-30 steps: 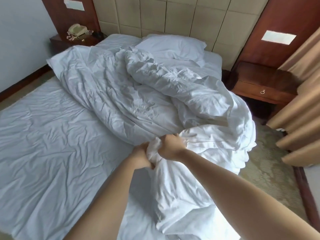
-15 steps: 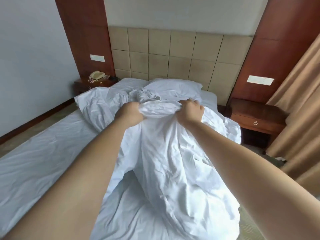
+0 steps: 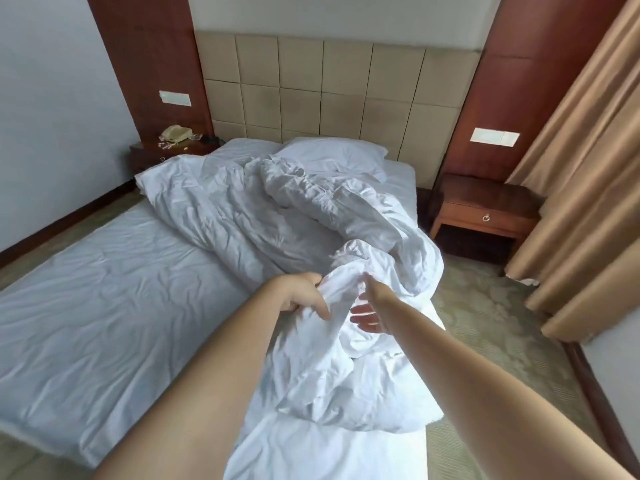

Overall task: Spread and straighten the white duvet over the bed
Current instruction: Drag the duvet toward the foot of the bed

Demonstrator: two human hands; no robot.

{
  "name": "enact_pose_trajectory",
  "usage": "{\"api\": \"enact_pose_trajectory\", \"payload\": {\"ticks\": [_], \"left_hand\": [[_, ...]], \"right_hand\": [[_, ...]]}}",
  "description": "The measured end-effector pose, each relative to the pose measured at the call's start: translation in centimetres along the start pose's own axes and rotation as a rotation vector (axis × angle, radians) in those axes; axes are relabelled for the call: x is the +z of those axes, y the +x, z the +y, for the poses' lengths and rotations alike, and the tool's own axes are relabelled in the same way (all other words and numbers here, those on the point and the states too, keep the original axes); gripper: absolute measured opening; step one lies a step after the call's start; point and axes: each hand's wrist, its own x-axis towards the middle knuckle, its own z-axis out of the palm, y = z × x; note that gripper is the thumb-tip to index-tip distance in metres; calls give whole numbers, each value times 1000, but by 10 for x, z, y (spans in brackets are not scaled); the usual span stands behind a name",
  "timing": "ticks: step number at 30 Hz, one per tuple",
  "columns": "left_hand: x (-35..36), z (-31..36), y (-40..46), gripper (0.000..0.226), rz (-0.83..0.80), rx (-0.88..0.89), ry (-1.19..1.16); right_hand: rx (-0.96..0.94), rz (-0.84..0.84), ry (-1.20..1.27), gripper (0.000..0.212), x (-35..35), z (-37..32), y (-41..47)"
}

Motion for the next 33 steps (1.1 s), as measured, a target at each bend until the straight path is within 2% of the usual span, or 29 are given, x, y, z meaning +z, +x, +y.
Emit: {"api": "enact_pose_trajectory", "payload": {"ticks": [2, 4, 7, 9, 10, 12, 13, 15, 17, 19, 21, 23, 26, 29, 31, 32, 33], "left_hand": [[30, 4, -17, 36, -76, 52, -94], [63, 6, -34, 31, -134, 79, -127], [117, 6, -59, 37, -274, 60, -115], [147, 2, -73, 54, -336, 32, -163], [158, -2, -78, 62, -321, 4, -185], [173, -13, -86, 60, -194, -70, -141], [177, -19, -89, 54, -110, -113, -84], [185, -30, -92, 44, 31, -185, 23], [193, -35, -97, 45, 77, -212, 85], [200, -35, -99, 54, 59, -201, 122], [206, -33, -96, 65, 57, -153, 165], [209, -30, -89, 63, 73, -101, 204], [208, -34, -79, 48, 117, -79, 185], [200, -43, -71, 47, 119, -89, 204], [189, -50, -66, 45, 132, -110, 218], [183, -54, -60, 39, 150, -111, 200], [174, -58, -53, 30, 179, -105, 159]], "right_hand": [[7, -117, 18, 64, -14, 19, -10], [20, -175, 22, 59, -28, 41, -22], [32, -56, 54, 22, -49, 72, -38], [-70, 108, -41, 12, -64, 91, -44], [-84, 169, -69, 17, -71, 98, -49], [-143, 266, -88, 32, -85, 111, -55], [-172, 273, -70, 32, -95, 115, -59], [-204, 369, -117, 18, -114, 119, -69], [-210, 500, -109, 28, -131, 121, -77], [-197, 554, -102, 33, -143, 125, -78], [-192, 542, -144, 32, -144, 135, -79], [-200, 504, -213, 38, -138, 150, -74], [-123, 398, -311, 70, -124, 179, -61], [21, 270, -326, 94, -103, 200, -46], [-28, 292, -456, 85, -85, 202, -35], [-125, 257, -563, 75, -74, 197, -33], [-206, 193, -544, 69, -61, 189, -26]]}}
